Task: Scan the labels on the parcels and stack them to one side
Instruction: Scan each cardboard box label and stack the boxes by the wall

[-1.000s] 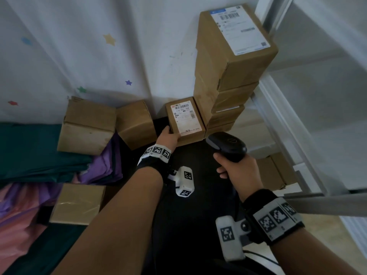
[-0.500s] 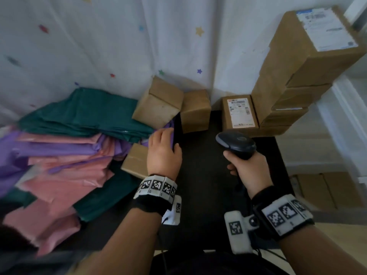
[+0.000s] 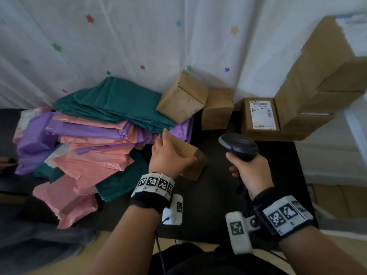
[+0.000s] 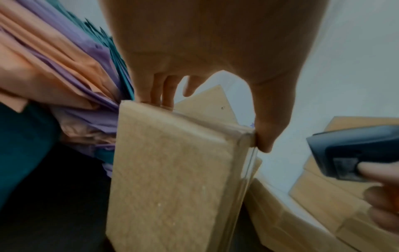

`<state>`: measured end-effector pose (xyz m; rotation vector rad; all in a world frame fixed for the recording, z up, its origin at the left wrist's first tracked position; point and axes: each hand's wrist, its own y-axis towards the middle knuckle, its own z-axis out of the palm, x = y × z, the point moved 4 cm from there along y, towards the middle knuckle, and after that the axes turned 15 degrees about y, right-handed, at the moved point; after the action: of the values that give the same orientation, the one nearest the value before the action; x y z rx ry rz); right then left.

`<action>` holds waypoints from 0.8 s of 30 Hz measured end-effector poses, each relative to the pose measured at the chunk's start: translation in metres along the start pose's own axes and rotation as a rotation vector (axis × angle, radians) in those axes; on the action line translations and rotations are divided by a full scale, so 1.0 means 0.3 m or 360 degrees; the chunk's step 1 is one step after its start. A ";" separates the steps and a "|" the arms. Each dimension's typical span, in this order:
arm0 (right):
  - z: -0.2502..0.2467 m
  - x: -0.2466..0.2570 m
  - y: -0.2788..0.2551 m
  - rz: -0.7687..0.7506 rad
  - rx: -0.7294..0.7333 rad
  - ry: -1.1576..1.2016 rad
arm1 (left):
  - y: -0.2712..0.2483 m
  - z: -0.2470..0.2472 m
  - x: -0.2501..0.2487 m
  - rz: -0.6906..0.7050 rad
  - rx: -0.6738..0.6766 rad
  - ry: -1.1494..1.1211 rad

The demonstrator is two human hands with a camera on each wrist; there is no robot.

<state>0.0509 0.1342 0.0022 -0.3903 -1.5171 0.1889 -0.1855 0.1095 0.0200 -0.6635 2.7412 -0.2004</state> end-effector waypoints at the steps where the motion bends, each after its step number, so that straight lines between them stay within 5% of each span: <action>1: -0.014 -0.003 0.002 -0.0001 -0.0047 0.0016 | -0.003 0.012 -0.018 0.0028 0.0010 -0.0066; 12: -0.188 -0.063 0.012 0.0119 -0.0396 0.0025 | -0.087 0.239 -0.163 0.0374 0.0624 -0.0128; 17: -0.213 -0.121 0.008 0.0220 -0.0414 -0.0025 | -0.053 0.258 -0.174 0.0073 0.0593 -0.0314; 24: -0.173 -0.167 -0.012 0.0395 -0.0300 -0.0094 | -0.073 0.322 -0.219 0.0102 0.1064 -0.0291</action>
<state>0.0992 0.1060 -0.0436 -0.7303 -1.5473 0.2547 -0.0886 0.1148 -0.0489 -0.3773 2.2978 -0.9342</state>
